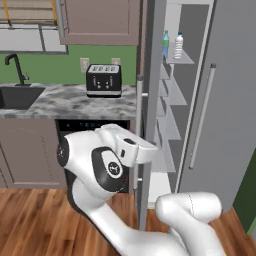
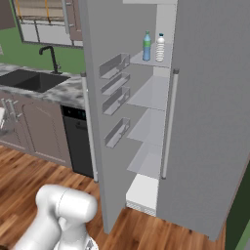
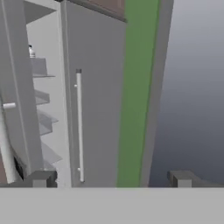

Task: Take the bottled waters from the counter and place them in the freezer to freeze. Close the freezer door after placing the bottles.

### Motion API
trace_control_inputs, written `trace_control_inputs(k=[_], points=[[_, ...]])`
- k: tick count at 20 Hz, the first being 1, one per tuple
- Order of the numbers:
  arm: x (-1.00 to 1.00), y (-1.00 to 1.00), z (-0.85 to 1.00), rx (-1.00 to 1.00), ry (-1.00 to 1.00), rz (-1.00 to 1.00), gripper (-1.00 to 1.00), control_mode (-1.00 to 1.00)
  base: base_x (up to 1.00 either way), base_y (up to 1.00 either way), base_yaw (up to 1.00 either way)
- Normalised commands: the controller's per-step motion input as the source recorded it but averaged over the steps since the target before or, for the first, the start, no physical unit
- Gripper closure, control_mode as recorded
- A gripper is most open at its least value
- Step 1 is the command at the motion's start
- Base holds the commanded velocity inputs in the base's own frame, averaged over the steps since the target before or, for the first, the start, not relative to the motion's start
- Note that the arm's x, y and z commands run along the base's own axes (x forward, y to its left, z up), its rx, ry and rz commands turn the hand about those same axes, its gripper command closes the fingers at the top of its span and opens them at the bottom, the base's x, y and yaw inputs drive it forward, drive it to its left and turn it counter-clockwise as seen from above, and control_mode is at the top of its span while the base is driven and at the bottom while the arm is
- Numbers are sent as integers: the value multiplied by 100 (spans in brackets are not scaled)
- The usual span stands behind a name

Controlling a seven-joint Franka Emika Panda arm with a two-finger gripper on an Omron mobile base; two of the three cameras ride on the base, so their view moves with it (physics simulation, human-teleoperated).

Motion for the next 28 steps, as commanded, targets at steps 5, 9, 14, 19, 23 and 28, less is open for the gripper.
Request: trace_control_inputs(k=[5, 9, 14, 19, 23, 28], points=[[57, -11, 0, 0, 0, -22, -100, -100, 0, 0, 0], [45, -23, 0, 0, 0, -2, -100, -100, 0, 0, 0], [46, -25, -4, 0, 0, -1, -100, -100, 0, 0, 0], [39, -25, -16, -2, 0, 0, -100, -100, 0, 0, 0], [41, -26, -15, 0, 0, 0, -100, -100, 0, 0, 0], [48, -32, -14, -1, 0, 0, -100, -100, 0, 0, 0]])
